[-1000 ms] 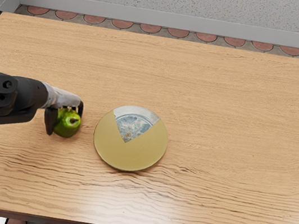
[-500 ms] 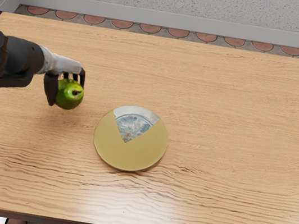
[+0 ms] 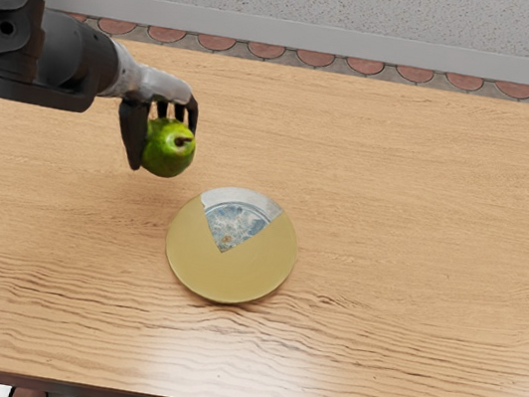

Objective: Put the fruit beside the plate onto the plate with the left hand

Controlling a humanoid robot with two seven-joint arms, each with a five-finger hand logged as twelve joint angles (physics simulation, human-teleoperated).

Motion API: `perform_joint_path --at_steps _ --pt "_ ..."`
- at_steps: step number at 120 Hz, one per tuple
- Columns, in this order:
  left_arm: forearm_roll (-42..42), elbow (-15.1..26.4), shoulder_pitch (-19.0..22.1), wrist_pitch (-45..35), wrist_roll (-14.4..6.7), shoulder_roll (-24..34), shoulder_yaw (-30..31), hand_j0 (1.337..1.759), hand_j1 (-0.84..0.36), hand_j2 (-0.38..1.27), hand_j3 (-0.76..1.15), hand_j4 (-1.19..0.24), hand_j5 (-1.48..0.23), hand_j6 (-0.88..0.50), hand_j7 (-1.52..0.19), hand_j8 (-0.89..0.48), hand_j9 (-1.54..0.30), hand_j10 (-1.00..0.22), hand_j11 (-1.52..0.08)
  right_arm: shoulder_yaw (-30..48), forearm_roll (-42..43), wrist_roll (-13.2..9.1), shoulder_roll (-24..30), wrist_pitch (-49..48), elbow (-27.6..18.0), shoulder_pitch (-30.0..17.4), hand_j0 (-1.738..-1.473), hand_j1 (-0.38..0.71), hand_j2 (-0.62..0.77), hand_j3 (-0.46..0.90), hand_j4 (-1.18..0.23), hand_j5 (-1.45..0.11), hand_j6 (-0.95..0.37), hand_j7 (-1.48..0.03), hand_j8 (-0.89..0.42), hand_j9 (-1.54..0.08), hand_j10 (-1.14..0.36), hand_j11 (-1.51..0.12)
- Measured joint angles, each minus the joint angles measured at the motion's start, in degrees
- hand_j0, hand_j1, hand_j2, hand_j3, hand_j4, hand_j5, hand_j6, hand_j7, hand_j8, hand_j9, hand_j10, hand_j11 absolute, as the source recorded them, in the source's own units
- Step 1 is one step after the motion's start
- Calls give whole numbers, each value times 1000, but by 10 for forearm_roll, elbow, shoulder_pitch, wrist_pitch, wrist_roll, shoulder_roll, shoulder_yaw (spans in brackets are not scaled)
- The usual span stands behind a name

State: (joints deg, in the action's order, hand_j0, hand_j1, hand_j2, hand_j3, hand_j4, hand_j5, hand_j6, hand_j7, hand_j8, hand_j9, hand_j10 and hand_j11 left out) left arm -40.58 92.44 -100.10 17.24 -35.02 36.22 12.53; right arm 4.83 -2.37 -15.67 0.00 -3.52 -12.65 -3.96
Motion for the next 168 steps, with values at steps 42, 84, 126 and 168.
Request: perform_joint_path --at_steps 42,84,126,168 --pt "27 -38 8 -10 0 -108 2 1655 -253 225 0 -302 -818 -246 -816 -392 -794 -579 -796 0 0 -1 0 0 -1 0 -1658 -314 -6 0 -29 -38 -29 -38 -29 -38 -29 -38" --pt "27 -87 26 -34 0 -190 26 1654 -257 221 0 -292 -837 -228 -846 -371 -819 -596 -821 0 0 -1 0 0 -1 0 -1658 -314 -6 0 -29 -38 -29 -38 -29 -38 -29 -38" --pt "63 -104 25 -47 0 -201 31 1657 -92 119 0 -277 -546 -242 -552 -303 -538 -401 -539 0 0 -1 0 0 -1 0 -1658 -314 -6 0 -29 -38 -29 -38 -29 -38 -29 -38" --pt "77 -105 13 -49 0 -201 29 1658 18 64 0 -261 -371 -254 -372 -266 -370 -283 -370 0 0 -1 0 0 -1 -1 -1658 -314 -6 0 -29 -38 -29 -38 -29 -38 -29 -38"
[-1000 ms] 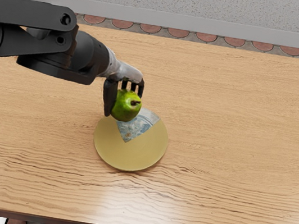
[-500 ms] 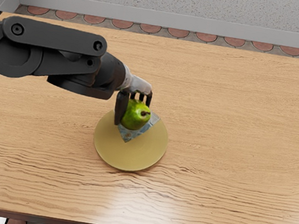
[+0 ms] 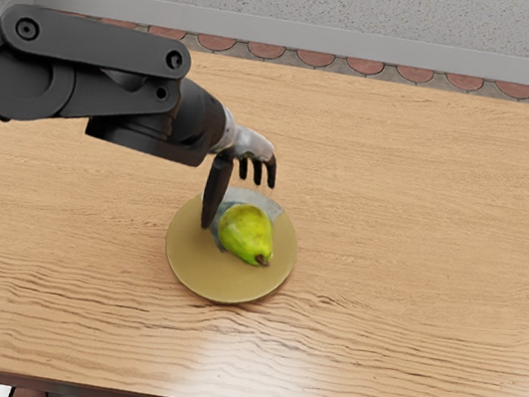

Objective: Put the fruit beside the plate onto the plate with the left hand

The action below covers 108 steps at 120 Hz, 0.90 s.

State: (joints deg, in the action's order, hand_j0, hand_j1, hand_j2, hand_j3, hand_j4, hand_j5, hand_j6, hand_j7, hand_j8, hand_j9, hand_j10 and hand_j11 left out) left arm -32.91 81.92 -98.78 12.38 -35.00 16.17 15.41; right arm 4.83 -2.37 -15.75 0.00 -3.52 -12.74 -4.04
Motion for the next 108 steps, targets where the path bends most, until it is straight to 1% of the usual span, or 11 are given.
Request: perform_joint_path --at_steps 10,21,38,52,56,68,76,86,90,100,108 --pt "20 1 -7 -1 0 4 -3 1658 25 60 0 -260 -360 -256 -360 -264 -359 -275 -359 0 0 0 0 0 0 0 -1658 -314 -6 0 -29 -38 -29 -38 -29 -38 -29 -38" --pt "96 4 -25 -5 0 29 -8 1658 26 58 0 -264 -356 -261 -357 -266 -355 -273 -356 0 0 0 0 0 0 0 -1658 -314 -6 0 -29 -38 -29 -38 -29 -38 -29 -38" --pt "226 27 -26 -9 0 92 -26 1658 26 56 0 -267 -353 -266 -353 -268 -353 -271 -353 0 0 0 0 0 0 0 -1658 -314 -6 0 -29 -38 -29 -38 -29 -38 -29 -38" --pt "325 48 -18 -9 0 137 -42 1658 25 56 0 -269 -353 -269 -354 -270 -353 -272 -353 0 0 0 0 0 0 0 -1658 -314 -6 0 -29 -38 -29 -38 -29 -38 -29 -38" --pt "354 55 1 -9 0 148 -49 1658 23 56 0 -271 -355 -271 -355 -272 -355 -273 -355 0 0 0 0 0 -1 0 -1658 -314 -6 0 -29 -38 -29 -38 -29 -38 -29 -38" --pt "417 77 90 -5 0 173 -94 1658 7 58 0 -284 -371 -284 -371 -285 -371 -286 -371 0 -1 0 0 0 -1 0 -1658 -314 -6 0 -29 -38 -29 -38 -29 -38 -29 -38" --pt "461 90 115 6 0 201 -122 1658 -4 59 0 -294 -383 -294 -383 -294 -383 -295 -383 0 -1 0 0 0 -1 0 -1658 -314 -6 0 -29 -38 -29 -38 -29 -38 -29 -38" --pt "521 106 122 24 0 249 -146 1658 -16 61 0 -303 -395 -303 -395 -303 -395 -304 -395 0 -1 0 0 0 -1 1 -1658 -314 -6 0 -29 -38 -29 -38 -29 -38 -29 -38" --pt "542 112 133 31 0 264 -152 1658 -19 61 0 -306 -399 -306 -399 -306 -399 -307 -399 0 -1 0 0 0 -1 1 -1658 -314 -6 0 -29 -38 -29 -38 -29 -38 -29 -38" --pt "595 121 166 62 0 305 -166 1658 -26 62 0 -312 -406 -311 -406 -311 -406 -312 -406 0 -1 0 0 0 -1 1 -1658 -314 -6 0 -29 -38 -29 -38 -29 -38 -29 -38" --pt "647 124 216 102 0 358 -175 1658 -29 62 0 -314 -409 -314 -410 -314 -410 -314 -410 0 -1 0 0 0 -1 1 -1658 -314 -6 0 -29 -38 -29 -38 -29 -38 -29 -38"
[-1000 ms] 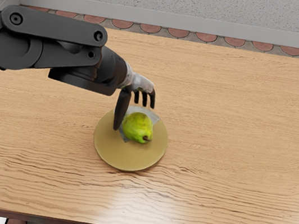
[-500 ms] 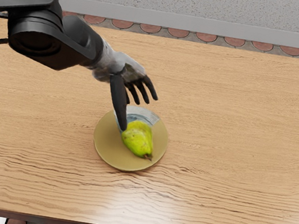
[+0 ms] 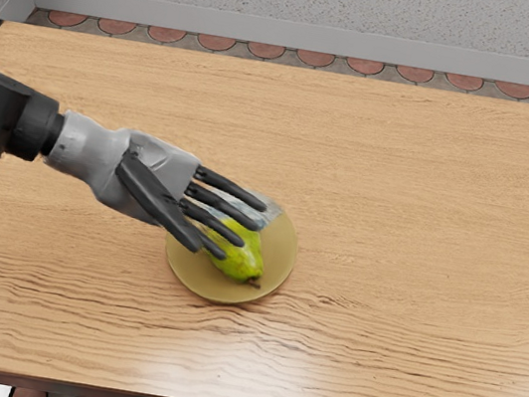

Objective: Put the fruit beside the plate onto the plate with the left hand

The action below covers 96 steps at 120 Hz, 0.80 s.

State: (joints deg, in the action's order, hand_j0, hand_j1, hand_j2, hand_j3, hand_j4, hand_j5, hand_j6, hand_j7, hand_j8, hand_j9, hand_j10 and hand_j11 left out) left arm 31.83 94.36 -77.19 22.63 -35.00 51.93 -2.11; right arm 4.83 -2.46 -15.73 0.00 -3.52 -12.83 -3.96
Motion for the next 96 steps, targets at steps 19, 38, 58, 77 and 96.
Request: perform_joint_path --at_steps 19,38,58,77,96 --pt "73 2 52 87 0 110 -7 1658 -25 61 0 -308 -404 -308 -404 -308 -404 -309 -404 0 0 0 0 0 -1 0 -1658 -314 -6 0 -29 -38 -29 -38 -29 -38 -29 -38" --pt "66 -14 57 116 0 166 -5 1658 -10 58 0 -294 -387 -294 -387 -294 -388 -295 -388 0 0 0 0 0 -1 0 -1658 -314 -6 0 -29 -38 -29 -38 -29 -38 -29 -38" --pt "59 -24 67 123 0 200 -2 1658 3 55 0 -282 -373 -281 -373 -281 -373 -283 -373 0 0 0 0 0 -2 0 -1658 -314 -6 0 -29 -38 -29 -38 -29 -38 -29 -38" --pt "58 -26 67 124 0 214 -2 1658 9 54 0 -275 -365 -274 -365 -275 -366 -277 -366 0 0 -1 0 0 -9 0 -1658 -314 -6 0 -29 -38 -29 -38 -29 -38 -29 -38" --pt "58 -26 68 124 0 205 -2 1658 12 53 0 -272 -362 -272 -362 -272 -363 -274 -363 0 0 -1 0 0 -12 0 -1658 -314 -6 0 -29 -38 -29 -38 -29 -38 -29 -38"
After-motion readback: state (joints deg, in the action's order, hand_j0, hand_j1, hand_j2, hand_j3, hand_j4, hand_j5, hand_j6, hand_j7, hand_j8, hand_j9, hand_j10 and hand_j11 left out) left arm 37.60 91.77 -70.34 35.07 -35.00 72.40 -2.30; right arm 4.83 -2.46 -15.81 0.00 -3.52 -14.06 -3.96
